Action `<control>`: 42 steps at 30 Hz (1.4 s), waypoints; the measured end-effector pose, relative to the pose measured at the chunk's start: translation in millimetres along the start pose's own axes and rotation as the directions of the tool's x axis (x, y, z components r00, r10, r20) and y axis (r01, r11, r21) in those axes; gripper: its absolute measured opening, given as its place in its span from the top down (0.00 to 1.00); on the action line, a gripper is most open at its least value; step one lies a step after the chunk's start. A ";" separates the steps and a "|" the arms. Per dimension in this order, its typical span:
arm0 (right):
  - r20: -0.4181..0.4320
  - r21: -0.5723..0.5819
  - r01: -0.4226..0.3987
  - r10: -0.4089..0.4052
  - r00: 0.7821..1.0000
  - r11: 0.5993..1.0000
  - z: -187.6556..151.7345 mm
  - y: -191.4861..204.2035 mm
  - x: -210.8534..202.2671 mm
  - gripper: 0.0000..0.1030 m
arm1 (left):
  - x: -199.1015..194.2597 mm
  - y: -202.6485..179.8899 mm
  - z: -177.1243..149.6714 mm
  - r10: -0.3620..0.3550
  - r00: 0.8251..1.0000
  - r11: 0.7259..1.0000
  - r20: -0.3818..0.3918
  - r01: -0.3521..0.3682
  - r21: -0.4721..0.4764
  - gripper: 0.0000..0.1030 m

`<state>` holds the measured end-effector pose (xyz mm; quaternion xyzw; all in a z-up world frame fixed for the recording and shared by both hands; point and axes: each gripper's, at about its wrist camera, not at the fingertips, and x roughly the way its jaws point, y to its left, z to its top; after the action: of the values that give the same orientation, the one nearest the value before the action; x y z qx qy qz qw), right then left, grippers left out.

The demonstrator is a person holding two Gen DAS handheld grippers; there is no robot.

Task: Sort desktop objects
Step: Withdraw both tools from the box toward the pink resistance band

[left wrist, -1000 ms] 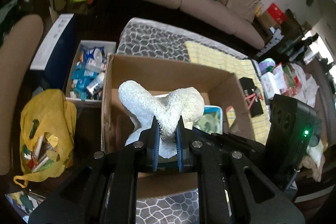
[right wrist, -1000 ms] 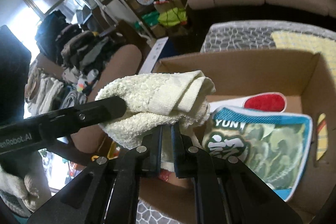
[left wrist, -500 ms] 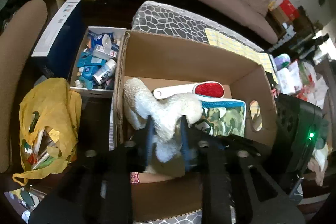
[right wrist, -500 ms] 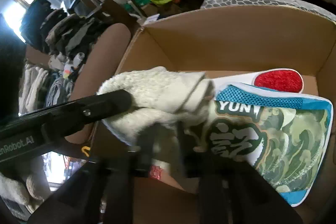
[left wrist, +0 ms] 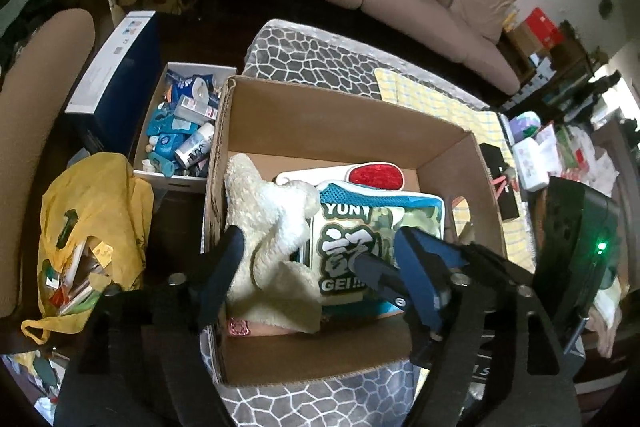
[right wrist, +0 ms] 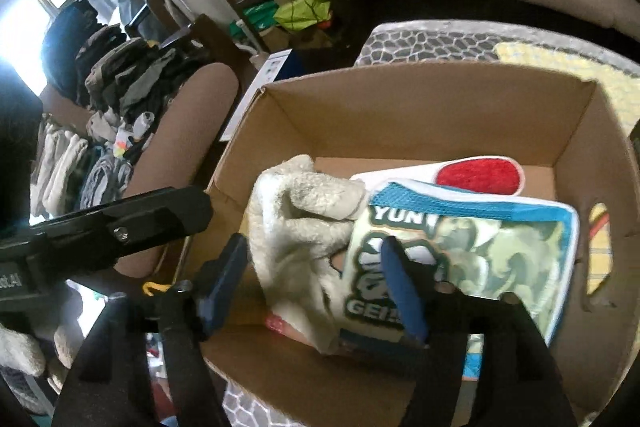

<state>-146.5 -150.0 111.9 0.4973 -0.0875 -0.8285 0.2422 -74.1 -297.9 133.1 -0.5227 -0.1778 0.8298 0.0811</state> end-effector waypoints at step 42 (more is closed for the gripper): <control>0.114 0.079 0.228 -0.236 0.965 0.971 -64.1 -165.6 -193.2 0.00 | 9.9 -174.1 -84.0 0.078 0.991 0.967 0.107 -0.102 0.234 0.00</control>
<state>-68.1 94.1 167.6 0.4601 -0.0702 -0.8767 0.1216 -12.1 -116.3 158.2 -0.4757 -0.0566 0.8724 0.0969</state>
